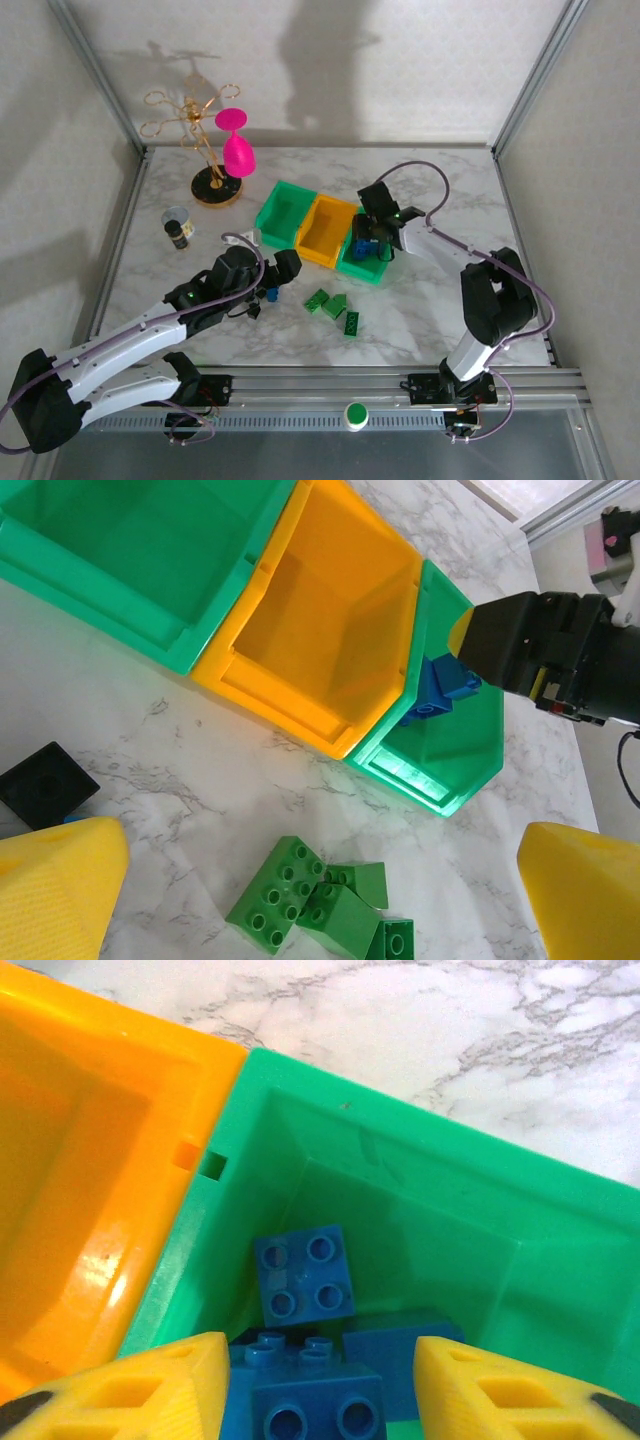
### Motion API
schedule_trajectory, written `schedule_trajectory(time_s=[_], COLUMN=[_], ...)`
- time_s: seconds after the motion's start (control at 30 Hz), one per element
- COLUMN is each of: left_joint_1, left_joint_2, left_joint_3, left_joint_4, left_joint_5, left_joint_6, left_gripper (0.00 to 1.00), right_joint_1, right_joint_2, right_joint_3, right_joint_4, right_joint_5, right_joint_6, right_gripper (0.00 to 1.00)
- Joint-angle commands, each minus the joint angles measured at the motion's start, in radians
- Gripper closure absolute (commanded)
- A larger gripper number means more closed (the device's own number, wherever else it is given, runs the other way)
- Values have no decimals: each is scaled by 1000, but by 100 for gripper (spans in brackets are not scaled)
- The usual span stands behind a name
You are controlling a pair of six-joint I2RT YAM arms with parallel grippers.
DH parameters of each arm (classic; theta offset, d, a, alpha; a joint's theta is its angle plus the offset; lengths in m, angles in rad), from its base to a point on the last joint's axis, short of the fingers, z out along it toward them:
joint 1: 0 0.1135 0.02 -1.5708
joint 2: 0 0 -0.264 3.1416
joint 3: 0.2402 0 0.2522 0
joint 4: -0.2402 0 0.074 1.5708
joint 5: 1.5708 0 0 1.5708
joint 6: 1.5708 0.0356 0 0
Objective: Sort the legos into containers by color
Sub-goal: Place the lego in the container, then pick up the lego from the center of the table.
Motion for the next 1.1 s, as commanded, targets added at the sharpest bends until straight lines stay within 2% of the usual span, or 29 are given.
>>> schedule_trajectory(time_s=[0.0, 0.27, 0.5, 0.77, 1.07], left_joint_1=[-10, -10, -10, -6, -3], left_joint_2=[5, -56, -181, -309, -383], left_joint_3=[41, 38, 2, -47, -63], left_joint_4=[8, -64, -190, -286, -351], left_joint_5=[-7, -61, -140, -205, -263], left_joint_6=[21, 12, -25, -74, -105], left_gripper=[0, 0, 0, 0, 0], right_joint_1=[6, 144, 353, 508, 577], right_joint_2=[-69, -150, -116, 63, 249], right_joint_3=[40, 9, -17, 35, 132], right_joint_4=[-38, -42, 20, 131, 164], right_joint_5=[3, 2, -5, -30, -62], right_joint_6=[-3, 43, 153, 251, 287], right_gripper=[44, 41, 37, 33, 33])
